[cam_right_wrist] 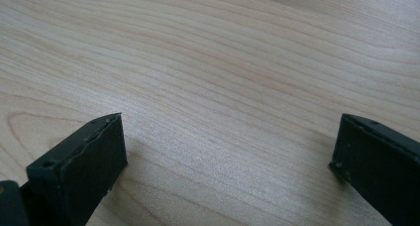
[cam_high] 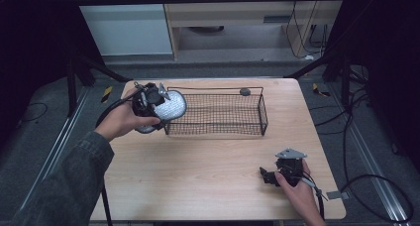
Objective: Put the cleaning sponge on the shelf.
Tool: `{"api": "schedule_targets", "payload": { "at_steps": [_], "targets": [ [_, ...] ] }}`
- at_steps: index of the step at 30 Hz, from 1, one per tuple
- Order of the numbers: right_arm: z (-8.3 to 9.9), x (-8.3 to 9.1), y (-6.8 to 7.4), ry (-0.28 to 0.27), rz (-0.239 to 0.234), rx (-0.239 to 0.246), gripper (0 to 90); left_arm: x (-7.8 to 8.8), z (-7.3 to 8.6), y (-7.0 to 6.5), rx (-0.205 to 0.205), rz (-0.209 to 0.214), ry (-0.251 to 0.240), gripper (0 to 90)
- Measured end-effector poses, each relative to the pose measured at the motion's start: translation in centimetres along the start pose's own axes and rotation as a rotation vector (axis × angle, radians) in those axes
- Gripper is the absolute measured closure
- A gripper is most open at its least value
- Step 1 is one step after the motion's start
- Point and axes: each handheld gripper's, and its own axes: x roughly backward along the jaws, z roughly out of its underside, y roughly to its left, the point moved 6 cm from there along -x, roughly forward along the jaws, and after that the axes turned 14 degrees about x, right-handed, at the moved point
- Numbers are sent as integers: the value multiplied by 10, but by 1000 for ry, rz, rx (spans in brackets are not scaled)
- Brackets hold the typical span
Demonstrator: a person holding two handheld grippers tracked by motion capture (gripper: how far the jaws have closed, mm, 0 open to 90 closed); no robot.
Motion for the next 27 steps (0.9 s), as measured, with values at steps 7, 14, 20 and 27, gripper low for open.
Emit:
{"api": "schedule_targets", "payload": {
  "at_steps": [7,14,20,27],
  "targets": [
    [0,0,0,0,-1,0,4,-6,-14,-1,-35,1,14,86],
    [0,0,0,0,-1,0,4,-13,-20,-3,-60,-6,25,89],
    [0,0,0,0,-1,0,4,-16,-29,-6,-76,-4,23,91],
    [1,1,0,0,-5,15,6,-25,-44,-12,-110,21,14,91]
  ]
}}
